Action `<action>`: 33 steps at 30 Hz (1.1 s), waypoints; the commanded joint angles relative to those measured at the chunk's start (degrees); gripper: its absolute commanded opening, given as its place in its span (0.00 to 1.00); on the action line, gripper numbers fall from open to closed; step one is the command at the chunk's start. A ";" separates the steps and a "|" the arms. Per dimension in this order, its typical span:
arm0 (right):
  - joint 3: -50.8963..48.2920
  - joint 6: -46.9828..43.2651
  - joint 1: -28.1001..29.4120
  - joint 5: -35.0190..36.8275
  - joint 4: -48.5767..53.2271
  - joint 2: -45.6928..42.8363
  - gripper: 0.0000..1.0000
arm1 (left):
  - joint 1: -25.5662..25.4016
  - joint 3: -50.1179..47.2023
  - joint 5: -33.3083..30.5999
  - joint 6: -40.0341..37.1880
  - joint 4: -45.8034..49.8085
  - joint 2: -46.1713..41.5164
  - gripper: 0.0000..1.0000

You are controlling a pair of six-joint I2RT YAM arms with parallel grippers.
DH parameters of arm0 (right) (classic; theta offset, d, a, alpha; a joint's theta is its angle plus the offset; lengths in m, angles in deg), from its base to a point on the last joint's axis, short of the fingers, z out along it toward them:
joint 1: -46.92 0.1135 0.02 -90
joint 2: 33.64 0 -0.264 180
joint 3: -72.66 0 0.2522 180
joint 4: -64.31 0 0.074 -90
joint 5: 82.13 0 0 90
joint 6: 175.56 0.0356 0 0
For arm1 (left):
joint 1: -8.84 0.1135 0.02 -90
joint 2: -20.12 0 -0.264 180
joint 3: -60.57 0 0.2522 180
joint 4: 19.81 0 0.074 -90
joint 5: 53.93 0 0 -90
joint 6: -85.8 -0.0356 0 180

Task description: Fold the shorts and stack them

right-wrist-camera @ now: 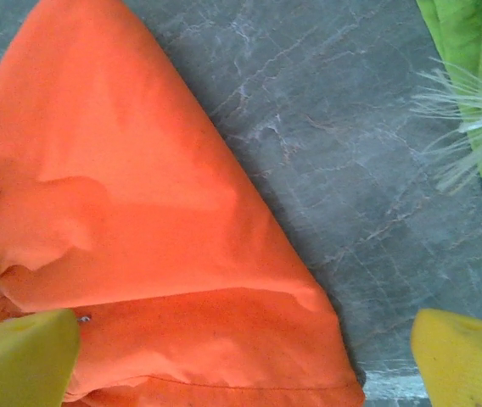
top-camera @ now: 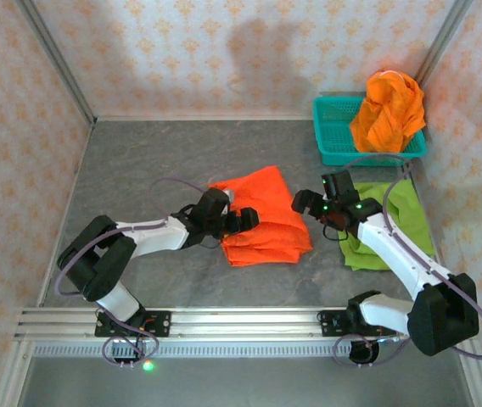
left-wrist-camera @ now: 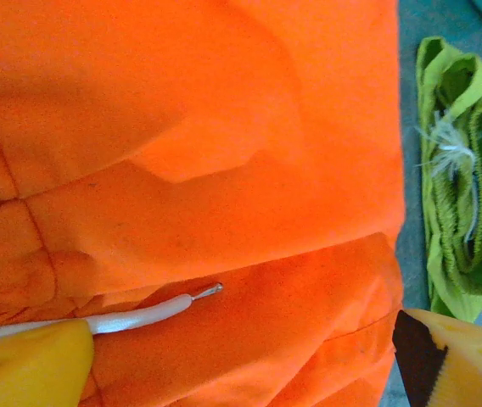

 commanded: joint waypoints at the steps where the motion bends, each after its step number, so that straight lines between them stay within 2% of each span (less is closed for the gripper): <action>1: 1.25 -2.53 -0.46 0.66 2.46 1.95 1.00 | -0.30 -3.38 -2.53 0.58 -1.49 -1.09 0.92; 7: 4.07 -4.12 -0.61 -2.85 1.56 8.13 1.00 | -0.29 -5.56 -3.41 -2.43 -0.68 -0.52 0.93; 12: 11.30 -12.46 -0.66 -5.14 1.97 16.29 1.00 | -0.30 -5.61 -4.05 -4.80 0.78 -0.90 0.93; 16: 18.33 -18.20 -0.61 -11.06 3.84 25.81 1.00 | -0.30 -5.61 -4.03 -5.42 0.54 -0.87 0.93; 23: 26.22 -23.32 -0.68 -12.73 6.59 37.73 0.89 | -0.30 -5.61 -3.44 -7.06 -0.26 -2.05 0.93; 25: 26.92 -22.99 -0.41 -13.58 6.36 39.49 0.79 | -0.30 -5.54 -3.55 -7.59 -0.25 -2.67 0.93; 29: 27.18 -22.94 2.12 -9.24 5.99 42.08 0.73 | -0.32 -4.97 -3.92 -8.54 0.74 -3.83 0.93; 33: 26.79 -22.24 4.17 -5.94 4.79 44.48 0.59 | -0.30 -4.51 -5.50 -10.34 2.84 -7.30 0.94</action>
